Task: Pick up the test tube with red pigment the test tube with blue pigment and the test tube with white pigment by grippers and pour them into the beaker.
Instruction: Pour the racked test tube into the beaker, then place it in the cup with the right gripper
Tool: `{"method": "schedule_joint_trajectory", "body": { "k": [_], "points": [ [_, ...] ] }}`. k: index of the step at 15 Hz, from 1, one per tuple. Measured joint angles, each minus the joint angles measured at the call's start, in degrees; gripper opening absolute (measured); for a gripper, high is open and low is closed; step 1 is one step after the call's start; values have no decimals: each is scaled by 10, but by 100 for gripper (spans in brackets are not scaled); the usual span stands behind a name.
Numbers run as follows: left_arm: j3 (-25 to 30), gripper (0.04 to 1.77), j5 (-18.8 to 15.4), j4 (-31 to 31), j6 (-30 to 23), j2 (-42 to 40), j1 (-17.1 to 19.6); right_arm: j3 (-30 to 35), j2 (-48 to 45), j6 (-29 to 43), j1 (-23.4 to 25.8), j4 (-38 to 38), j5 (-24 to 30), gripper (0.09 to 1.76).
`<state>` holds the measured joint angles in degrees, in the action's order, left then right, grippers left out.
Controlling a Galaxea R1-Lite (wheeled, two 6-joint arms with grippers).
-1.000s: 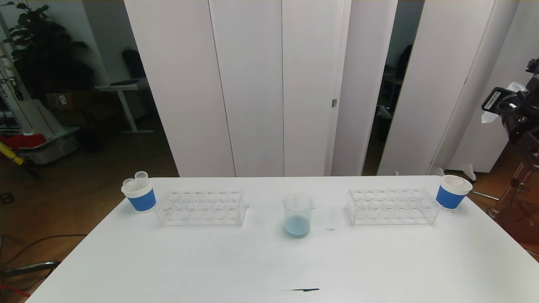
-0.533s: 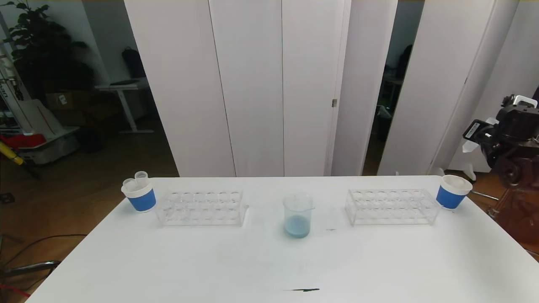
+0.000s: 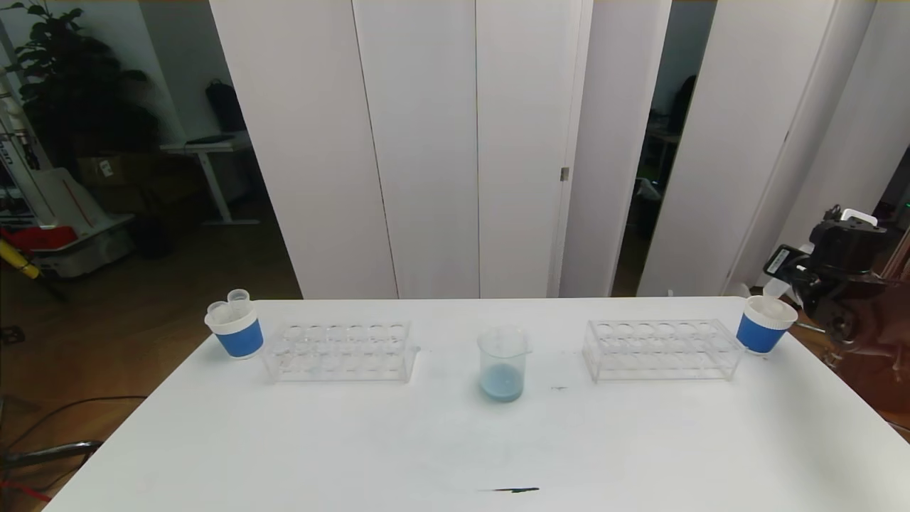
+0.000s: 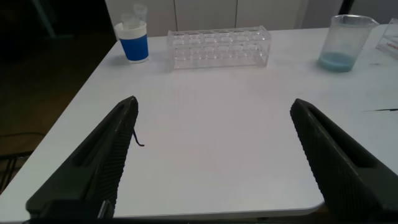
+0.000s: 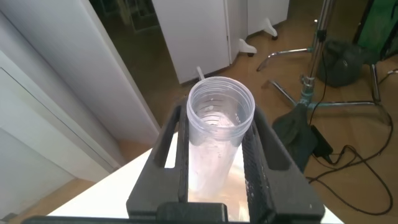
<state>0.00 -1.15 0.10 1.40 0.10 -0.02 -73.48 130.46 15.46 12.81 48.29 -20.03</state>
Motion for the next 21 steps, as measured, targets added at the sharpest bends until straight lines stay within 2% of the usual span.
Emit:
{"method": "schedule_joint_trajectory", "body": {
  "k": [6, 21],
  "points": [
    [0, 175, 0, 0, 0, 0, 0, 23, 16, -1, 15, 2, -2, 57],
    [0, 175, 0, 0, 0, 0, 0, 26, 37, -2, 7, 2, -2, 57]
  ]
}}
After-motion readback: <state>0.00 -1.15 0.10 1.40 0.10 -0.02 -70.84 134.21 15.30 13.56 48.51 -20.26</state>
